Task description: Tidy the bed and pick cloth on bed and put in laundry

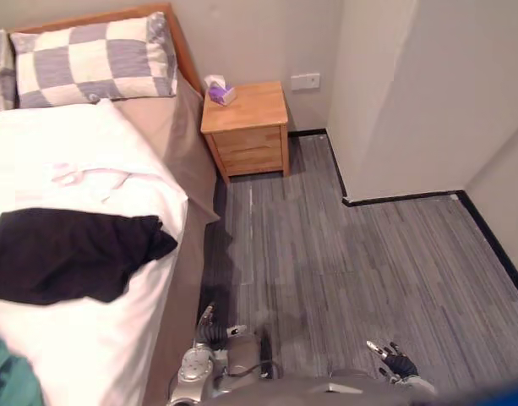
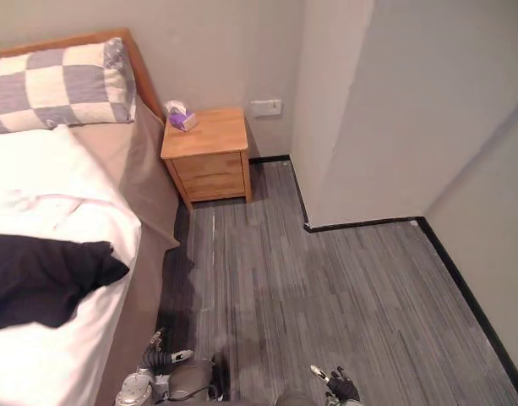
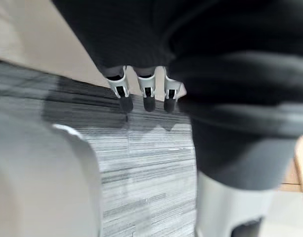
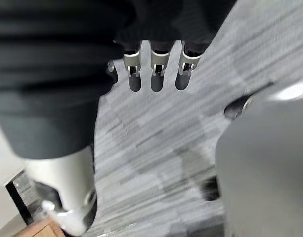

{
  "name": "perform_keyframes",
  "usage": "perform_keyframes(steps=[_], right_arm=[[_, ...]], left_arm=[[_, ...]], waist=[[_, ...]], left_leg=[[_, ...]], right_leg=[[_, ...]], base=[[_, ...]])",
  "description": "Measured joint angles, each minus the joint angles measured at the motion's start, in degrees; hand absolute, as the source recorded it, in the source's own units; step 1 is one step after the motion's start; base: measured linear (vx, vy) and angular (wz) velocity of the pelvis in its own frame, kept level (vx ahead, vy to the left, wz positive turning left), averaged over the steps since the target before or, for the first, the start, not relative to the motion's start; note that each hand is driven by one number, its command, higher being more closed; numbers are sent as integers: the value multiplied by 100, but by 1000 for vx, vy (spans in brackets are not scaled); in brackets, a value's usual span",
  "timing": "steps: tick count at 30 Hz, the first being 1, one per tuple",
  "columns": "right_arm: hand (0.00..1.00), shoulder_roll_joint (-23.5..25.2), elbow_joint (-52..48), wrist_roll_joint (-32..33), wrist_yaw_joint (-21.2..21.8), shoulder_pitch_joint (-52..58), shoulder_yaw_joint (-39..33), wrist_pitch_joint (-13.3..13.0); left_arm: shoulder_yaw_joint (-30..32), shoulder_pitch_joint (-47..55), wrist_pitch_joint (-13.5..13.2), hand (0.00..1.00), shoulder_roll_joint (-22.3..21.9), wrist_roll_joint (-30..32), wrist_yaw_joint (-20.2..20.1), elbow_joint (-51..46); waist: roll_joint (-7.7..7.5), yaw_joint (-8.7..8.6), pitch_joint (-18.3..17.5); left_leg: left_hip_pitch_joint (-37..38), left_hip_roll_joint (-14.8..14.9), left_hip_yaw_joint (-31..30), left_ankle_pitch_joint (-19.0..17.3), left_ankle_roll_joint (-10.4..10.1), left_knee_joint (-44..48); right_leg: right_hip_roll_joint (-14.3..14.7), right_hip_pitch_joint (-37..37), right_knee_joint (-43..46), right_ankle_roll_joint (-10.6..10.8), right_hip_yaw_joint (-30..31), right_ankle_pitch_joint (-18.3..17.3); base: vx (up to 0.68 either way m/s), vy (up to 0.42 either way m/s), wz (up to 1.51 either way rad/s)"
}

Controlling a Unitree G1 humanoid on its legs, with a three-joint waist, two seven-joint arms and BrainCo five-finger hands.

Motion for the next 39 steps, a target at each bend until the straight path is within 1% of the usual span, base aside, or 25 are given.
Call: perform_keyframes(steps=[1,4,6,8,9,10,12,14,15,16,17,19,20,21,24,25,26,27,28,29,31,34,35,36,39], right_arm=[[0,65,-110,-8,37,3,87,-14],[0,262,-172,-92,21,-17,228,-15],[0,318,-137,-208,16,-23,165,-30],[0,315,26,-224,-47,-120,-49,-89],[0,239,124,-203,-196,-180,-32,-252],[0,221,124,-157,-194,-187,67,-324],[0,231,130,-107,-194,-290,62,-426],[0,204,114,-43,-187,-342,-33,-449],[0,177,93,10,-178,-370,-80,-462],[0,154,-3,20,-172,-371,-57,-487],[0,174,-97,43,-155,-345,-47,-529],[0,212,-112,56,-139,-299,-62,-562],[0,211,-137,53,-115,-299,-42,-562],[0,206,-148,50,-102,-332,-27,-561],[0,82,-202,12,19,-481,79,-520],[0,34,-178,-91,48,-493,142,-477],[0,25,-184,-129,50,-495,174,-473],[0,-21,-200,-307,70,-497,263,-475],[0,-23,-204,-573,102,-518,286,-475],[0,-1,-182,-757,128,-464,309,-483],[0,48,-155,-997,167,-392,319,-511],[0,22,-151,-1134,150,-341,333,-522],[0,-11,-72,-1148,130,-347,334,-521],[0,-19,-6,-1224,68,-356,326,-523],[0,33,76,-1410,-45,-486,334,-529]], left_arm=[[41,7,24,0,23,-56,-4,-32],[7,22,107,0,59,-206,-2,-108],[-193,48,135,0,137,-211,-3,-53],[-220,37,205,0,201,-212,1,47],[-426,24,220,0,343,-165,15,282],[-440,32,231,0,365,-147,25,359],[-438,31,231,0,335,-163,60,421],[-434,-113,311,0,288,-192,91,413],[-427,-132,377,0,248,-187,88,426],[-429,-127,409,0,220,-178,83,459],[-430,-135,408,0,208,-158,73,546],[-343,-159,419,0,164,-76,63,537],[-314,-137,419,0,112,-74,70,543],[-312,-100,418,0,111,-74,69,555],[-328,-109,281,0,-40,-194,3,540],[-312,-97,199,0,-49,-327,-2,529],[-266,-100,170,0,-27,-389,-1,509],[-136,-92,109,0,-45,-549,5,486],[-104,-80,72,0,-27,-663,20,411],[-112,-35,53,0,3,-717,40,309],[-132,4,10,0,79,-885,70,162],[-222,23,-42,0,56,-1104,43,44],[-291,23,-28,0,65,-1103,13,85],[-344,21,16,0,106,-1107,-4,128],[-359,27,229,0,256,-1296,-6,98]], waist=[[-111,21,-33],[-198,203,-106],[-237,196,-190],[-262,154,-190],[-326,44,-169],[-320,4,-188],[-279,-30,-192],[-187,-60,-108],[-70,-43,-59],[0,-114,-71],[3,-154,-67],[-82,-216,-36],[-5,-269,-28],[9,-277,-25],[190,-235,52],[228,-166,19],[254,-173,26],[291,-183,76],[353,-137,109],[224,-92,175],[99,14,125],[121,13,81],[151,3,63],[117,19,35],[-222,154,-119]], left_leg=[[10,-84,53,-200,58,61],[60,-152,215,-720,284,567],[259,-315,237,-916,404,524],[606,-458,105,-1132,441,356],[1591,-702,-79,-1427,392,-45],[1890,-679,-89,-1453,359,-163],[2149,-611,-152,-1476,318,-345],[2402,-471,-244,-1623,356,-481],[2562,-298,-268,-1767,312,-495],[2612,-152,-313,-1874,261,-474],[2653,-67,-432,-2011,149,-454],[2826,-20,-603,-2270,-64,-343],[2972,146,-754,-2452,-211,-262],[3026,233,-798,-2484,-263,-221],[3024,488,-793,-2257,-608,532],[2575,616,-860,-2029,-653,1616],[2243,692,-902,-1827,-658,2256],[1495,990,-960,-1544,-660,3713],[956,1197,-908,-1745,-646,4608],[671,1227,-797,-1834,-627,4755],[318,1186,-159,-1881,-556,3969],[9,994,1120,-1456,-299,2013],[-1,911,1666,-994,-85,1390],[83,737,1927,-840,511,1077],[184,121,1659,-629,653,342]], right_leg=[[-107,-9,-16,115,-78,145],[-277,136,43,272,-128,472],[-352,23,639,251,-162,500],[-411,-605,2372,413,-215,613],[-615,-1887,5213,358,-367,599],[-615,-2202,5267,322,-598,329],[-576,-2754,4893,346,-862,163],[-528,-3066,4498,135,-1107,40],[-442,-3134,3652,86,-1352,46],[-375,-3129,2730,47,-1589,229],[-336,-3125,1554,31,-1673,690],[-363,-3147,509,107,-1471,1298],[-315,-3072,622,-9,-1431,1925],[-257,-3076,816,-289,-1465,1852],[-286,-3352,2435,-835,-1593,642],[-209,-3236,2521,-853,-1637,319],[-165,-3126,2431,-821,-1653,231],[-36,-2749,2058,-789,-1763,147],[35,-2245,1705,-801,-1923,134],[-21,-1867,1477,-831,-2130,171],[-171,-1292,1024,-824,-2420,172],[-296,-741,531,-639,-3053,133],[-286,-495,471,-485,-3381,44],[-345,-285,501,-299,-3639,-66],[-604,-247,547,-99,-3969,22]], base=[[468,259,-14],[457,238,-17],[299,179,27],[445,245,44],[593,254,42],[614,195,38],[409,13,14],[386,-56,8],[391,-94,5],[473,-143,28],[418,-154,40],[503,-239,61],[448,-223,68],[450,-237,49],[631,-382,21],[679,-385,1],[613,-328,16],[494,-221,40],[502,-205,54],[338,-112,50],[366,-114,66],[379,-34,102],[454,52,160],[463,46,152],[464,50,110]])
